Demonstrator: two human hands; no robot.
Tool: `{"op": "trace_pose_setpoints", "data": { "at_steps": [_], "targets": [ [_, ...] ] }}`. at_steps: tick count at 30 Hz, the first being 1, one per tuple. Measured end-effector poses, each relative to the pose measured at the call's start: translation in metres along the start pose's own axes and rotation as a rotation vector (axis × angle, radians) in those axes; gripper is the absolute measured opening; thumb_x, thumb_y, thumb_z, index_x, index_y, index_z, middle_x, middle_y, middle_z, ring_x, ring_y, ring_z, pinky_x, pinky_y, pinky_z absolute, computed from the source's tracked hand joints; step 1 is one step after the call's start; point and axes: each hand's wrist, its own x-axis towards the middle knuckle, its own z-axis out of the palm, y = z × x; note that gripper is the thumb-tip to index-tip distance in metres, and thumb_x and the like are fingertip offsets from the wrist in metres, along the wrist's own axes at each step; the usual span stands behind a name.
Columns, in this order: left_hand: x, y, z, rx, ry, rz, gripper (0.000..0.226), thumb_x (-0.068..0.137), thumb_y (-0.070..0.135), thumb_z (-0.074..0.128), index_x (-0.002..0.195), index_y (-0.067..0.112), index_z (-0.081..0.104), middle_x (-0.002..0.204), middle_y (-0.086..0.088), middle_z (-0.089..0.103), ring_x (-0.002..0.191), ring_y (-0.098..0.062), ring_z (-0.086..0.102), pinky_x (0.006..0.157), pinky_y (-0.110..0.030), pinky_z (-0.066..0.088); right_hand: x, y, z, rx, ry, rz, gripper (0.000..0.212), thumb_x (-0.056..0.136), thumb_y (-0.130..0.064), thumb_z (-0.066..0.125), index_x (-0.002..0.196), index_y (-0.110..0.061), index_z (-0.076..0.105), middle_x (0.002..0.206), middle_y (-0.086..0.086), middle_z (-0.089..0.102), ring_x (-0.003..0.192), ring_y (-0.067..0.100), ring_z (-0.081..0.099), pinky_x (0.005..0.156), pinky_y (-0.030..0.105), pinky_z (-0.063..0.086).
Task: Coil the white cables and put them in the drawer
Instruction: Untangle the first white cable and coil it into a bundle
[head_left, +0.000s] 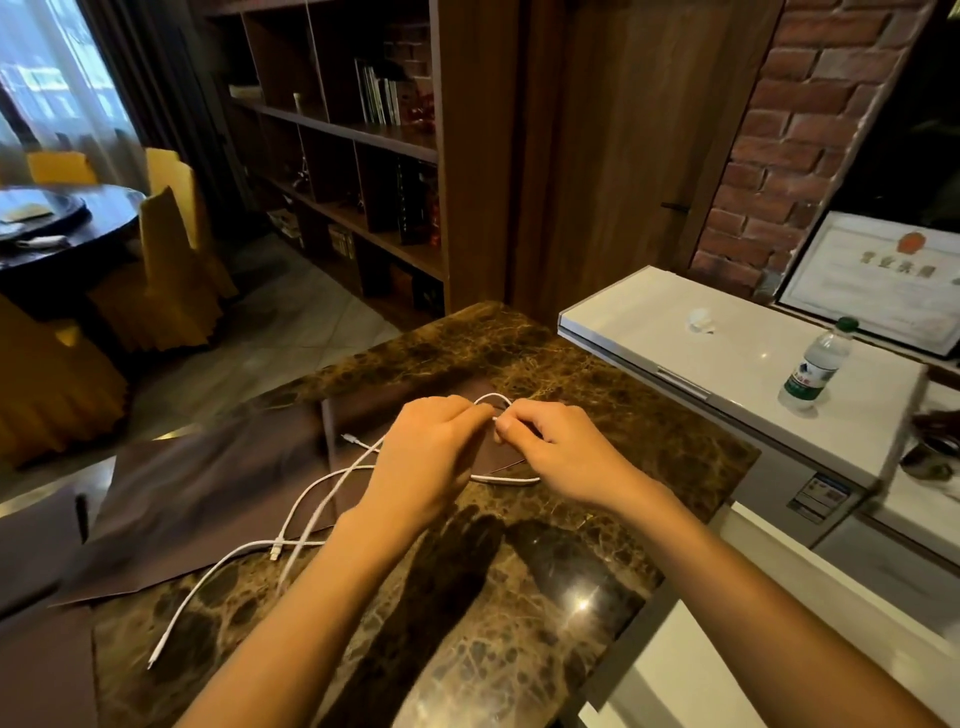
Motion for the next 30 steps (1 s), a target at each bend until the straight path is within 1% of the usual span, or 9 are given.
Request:
{"op": "trace_pose_setpoints", "data": {
  "at_steps": [3,5,8,13,16,19,22,27,30],
  "targets": [
    [-0.005,-0.004,-0.004,0.017,0.026,-0.019,0.043,0.075,0.014,0.066,0.117,0.008,0.071,0.105,-0.011,0.073,0.089,-0.033,0.069,0.077,-0.04,0.054,-0.009,0.005,-0.002,0.106,0.001,0.068,0.029,0.099,-0.038,0.048,0.082,-0.029,0.07,0.079,0.009,0.071,0.073,0.029,0.064,0.065,0.045,0.047],
    [-0.006,-0.001,-0.001,0.0,0.037,-0.028,0.045,0.076,0.017,0.061,0.12,0.009,0.069,0.109,-0.01,0.071,0.091,-0.032,0.068,0.078,-0.04,0.054,-0.014,0.006,0.003,0.205,-0.002,0.105,0.029,0.097,-0.039,0.048,0.08,-0.03,0.069,0.068,0.001,0.064,0.061,0.021,0.056,0.059,0.039,0.041],
    [-0.006,0.003,0.003,-0.101,0.064,-0.06,0.046,0.085,0.028,0.048,0.124,0.011,0.066,0.114,-0.007,0.069,0.1,-0.028,0.065,0.083,-0.043,0.056,-0.022,0.002,0.014,0.56,-0.032,0.232,0.029,0.104,-0.025,0.046,0.087,-0.018,0.069,0.06,-0.007,0.05,0.052,0.01,0.041,0.048,0.024,0.032],
    [-0.007,0.005,0.013,-0.214,0.134,-0.04,0.026,0.094,0.016,0.065,0.119,0.014,0.069,0.112,-0.003,0.069,0.103,-0.022,0.064,0.085,-0.044,0.054,-0.034,0.001,0.017,1.164,-0.08,0.404,0.024,0.104,-0.006,0.042,0.101,0.0,0.065,0.068,0.001,0.052,0.052,0.006,0.043,0.044,0.016,0.033],
    [-0.004,0.006,0.017,-0.25,0.147,-0.048,0.023,0.096,0.018,0.063,0.118,0.015,0.069,0.11,-0.002,0.07,0.101,-0.019,0.065,0.085,-0.042,0.054,-0.038,-0.001,0.017,1.402,-0.096,0.441,0.019,0.101,-0.007,0.044,0.102,0.001,0.061,0.068,0.002,0.049,0.048,0.005,0.039,0.041,0.016,0.027],
    [-0.003,0.008,0.022,-0.261,0.108,-0.053,0.028,0.096,0.022,0.054,0.118,0.013,0.069,0.107,-0.004,0.07,0.098,-0.02,0.066,0.083,-0.041,0.055,-0.04,-0.006,0.018,1.51,-0.1,0.469,0.019,0.101,-0.016,0.045,0.096,-0.004,0.06,0.065,0.0,0.045,0.045,0.006,0.035,0.04,0.018,0.026],
    [-0.004,0.014,0.031,-0.344,0.105,-0.104,0.025,0.096,0.019,0.053,0.114,0.011,0.069,0.103,-0.005,0.072,0.093,-0.02,0.067,0.082,-0.042,0.054,-0.04,-0.013,0.014,1.539,-0.071,0.482,0.022,0.103,-0.019,0.043,0.092,-0.007,0.058,0.064,-0.002,0.042,0.047,0.007,0.032,0.043,0.02,0.023],
    [-0.012,0.042,0.043,-0.61,0.098,-0.263,0.021,0.102,0.016,0.05,0.111,0.02,0.068,0.096,0.006,0.072,0.089,-0.006,0.067,0.08,-0.025,0.051,-0.038,-0.022,0.006,1.612,-0.02,0.441,0.022,0.104,-0.019,0.041,0.091,-0.008,0.055,0.066,-0.001,0.041,0.05,0.007,0.031,0.046,0.021,0.026],
    [-0.021,0.06,0.048,-0.682,0.053,-0.312,0.024,0.103,0.01,0.049,0.098,0.028,0.064,0.085,0.017,0.066,0.079,0.005,0.061,0.071,-0.012,0.043,-0.033,-0.022,-0.004,1.621,0.05,0.422,0.023,0.105,-0.02,0.041,0.093,-0.008,0.056,0.065,-0.002,0.042,0.051,0.008,0.033,0.046,0.021,0.029]
  ]
}}
